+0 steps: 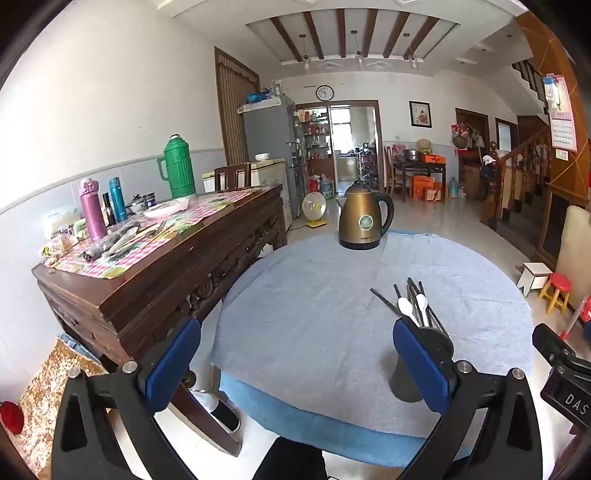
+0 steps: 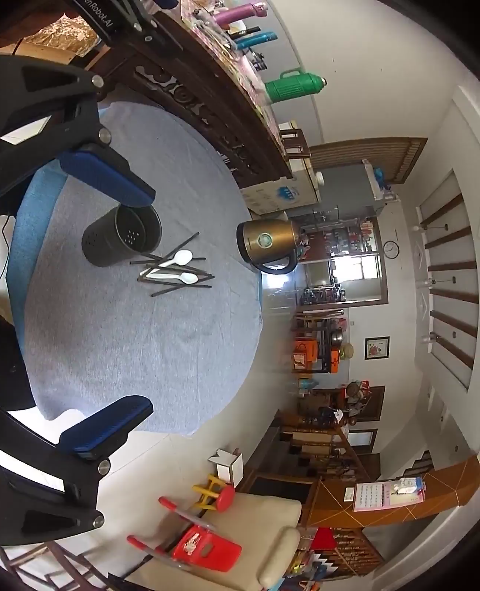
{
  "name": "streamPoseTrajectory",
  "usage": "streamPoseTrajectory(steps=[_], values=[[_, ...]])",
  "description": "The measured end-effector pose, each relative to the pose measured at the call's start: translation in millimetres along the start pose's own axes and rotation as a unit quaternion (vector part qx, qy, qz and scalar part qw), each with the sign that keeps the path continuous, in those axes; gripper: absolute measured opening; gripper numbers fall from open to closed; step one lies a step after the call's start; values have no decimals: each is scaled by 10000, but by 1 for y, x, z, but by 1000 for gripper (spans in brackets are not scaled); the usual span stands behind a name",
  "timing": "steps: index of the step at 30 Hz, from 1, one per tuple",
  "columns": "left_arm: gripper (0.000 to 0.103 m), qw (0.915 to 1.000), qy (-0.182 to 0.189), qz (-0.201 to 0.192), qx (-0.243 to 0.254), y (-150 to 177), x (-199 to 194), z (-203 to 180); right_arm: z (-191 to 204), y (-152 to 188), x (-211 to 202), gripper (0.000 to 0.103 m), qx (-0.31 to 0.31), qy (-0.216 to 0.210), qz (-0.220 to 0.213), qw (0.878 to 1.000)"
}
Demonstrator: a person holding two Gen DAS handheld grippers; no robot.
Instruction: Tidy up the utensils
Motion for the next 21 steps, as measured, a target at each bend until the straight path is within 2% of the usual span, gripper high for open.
streamPoseTrajectory(steps=[21], values=[[103, 10000, 27, -11, -25, 2, -3, 4, 7, 4, -4, 103, 7, -72, -114, 9999]])
Point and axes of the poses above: each gripper's, at about its wrist camera, not at the fingertips, and x roughly the way its jaws point, z to its left, y to its underside, the point moved 10 cm from there along x, roughly the way its jaws point, and after that the axes turned 4 degrees about x, right-handed, at the moved point
